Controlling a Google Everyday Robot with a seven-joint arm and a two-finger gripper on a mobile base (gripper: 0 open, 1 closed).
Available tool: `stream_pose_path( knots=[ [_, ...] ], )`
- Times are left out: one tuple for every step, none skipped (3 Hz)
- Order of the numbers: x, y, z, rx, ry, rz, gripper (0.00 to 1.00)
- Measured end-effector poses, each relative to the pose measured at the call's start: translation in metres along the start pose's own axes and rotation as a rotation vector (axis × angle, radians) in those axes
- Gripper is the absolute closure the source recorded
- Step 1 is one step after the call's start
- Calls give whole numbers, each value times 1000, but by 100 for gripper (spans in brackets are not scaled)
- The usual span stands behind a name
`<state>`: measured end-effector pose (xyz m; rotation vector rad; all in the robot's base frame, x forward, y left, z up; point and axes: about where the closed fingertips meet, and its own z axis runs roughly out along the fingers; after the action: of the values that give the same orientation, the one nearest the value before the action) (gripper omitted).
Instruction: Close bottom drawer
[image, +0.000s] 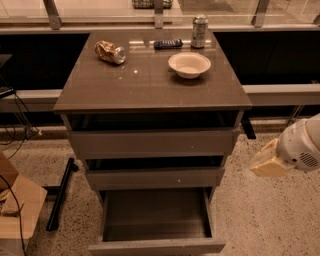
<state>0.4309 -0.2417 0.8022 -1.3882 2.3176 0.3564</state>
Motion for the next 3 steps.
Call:
stream_pose_path(
  knots=[
    [9,23,60,-96,-39,49,100],
    [33,55,133,-198,-67,101,100],
    [57,75,198,-231,-105,161,100]
  ],
)
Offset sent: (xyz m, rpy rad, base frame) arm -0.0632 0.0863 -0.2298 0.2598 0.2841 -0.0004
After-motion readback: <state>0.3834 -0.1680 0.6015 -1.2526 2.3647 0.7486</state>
